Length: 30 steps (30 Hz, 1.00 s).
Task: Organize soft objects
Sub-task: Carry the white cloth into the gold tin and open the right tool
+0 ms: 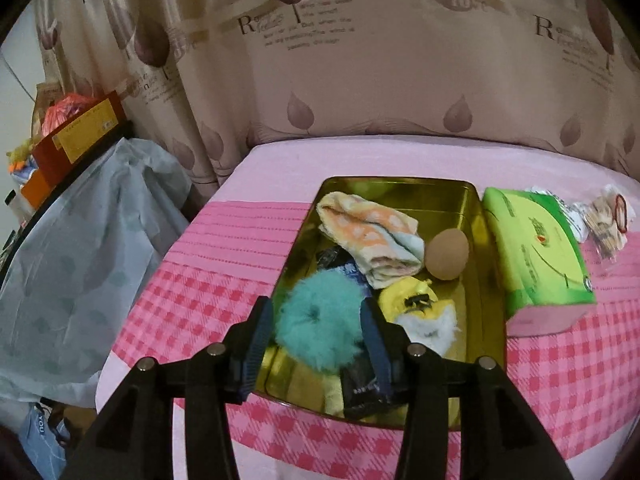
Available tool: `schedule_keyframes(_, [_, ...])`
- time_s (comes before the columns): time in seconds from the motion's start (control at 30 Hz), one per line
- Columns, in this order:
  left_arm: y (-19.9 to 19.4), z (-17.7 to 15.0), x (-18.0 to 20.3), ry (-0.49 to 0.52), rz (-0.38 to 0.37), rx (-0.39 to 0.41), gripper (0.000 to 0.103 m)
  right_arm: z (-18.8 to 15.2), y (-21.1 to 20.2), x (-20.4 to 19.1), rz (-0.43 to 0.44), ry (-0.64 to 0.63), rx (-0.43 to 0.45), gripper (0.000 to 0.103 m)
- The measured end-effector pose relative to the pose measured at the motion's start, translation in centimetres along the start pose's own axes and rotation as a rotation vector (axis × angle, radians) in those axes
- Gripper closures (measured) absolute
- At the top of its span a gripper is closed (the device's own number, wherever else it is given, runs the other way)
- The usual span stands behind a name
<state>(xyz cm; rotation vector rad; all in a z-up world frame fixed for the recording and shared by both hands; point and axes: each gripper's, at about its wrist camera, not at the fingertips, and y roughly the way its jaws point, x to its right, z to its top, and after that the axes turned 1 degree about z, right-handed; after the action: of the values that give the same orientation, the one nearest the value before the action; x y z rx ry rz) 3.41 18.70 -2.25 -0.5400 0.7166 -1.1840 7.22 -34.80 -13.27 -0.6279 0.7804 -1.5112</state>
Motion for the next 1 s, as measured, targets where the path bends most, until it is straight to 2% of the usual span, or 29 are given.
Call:
schedule_keyframes(0.23, [0.2, -0.9, -0.2, -0.033, -0.021, -0.001, 0.057, 1.0, -1.5, -2.5, 0.0, -0.039, 0.017, 0.075])
schedule_keyframes(0.4, [0.2, -1.1, -1.3, -0.08, -0.012, 0.012, 0.057, 2.1, -3.1, -6.1, 0.051, -0.086, 0.035, 0.075])
schedule_keyframes(0.67, [-0.2, -1.1, -3.0, -0.137, 0.0, 0.022, 0.057, 4.5, -5.7, -15.4, 0.185, -0.203, 0.069, 0.075])
schedule_keyframes(1.0, [0.5, -1.4, -6.1, -0.245, 0.016, -0.008, 0.057, 6.9, -8.5, -30.0, 0.436, -0.376, 0.096, 0.075])
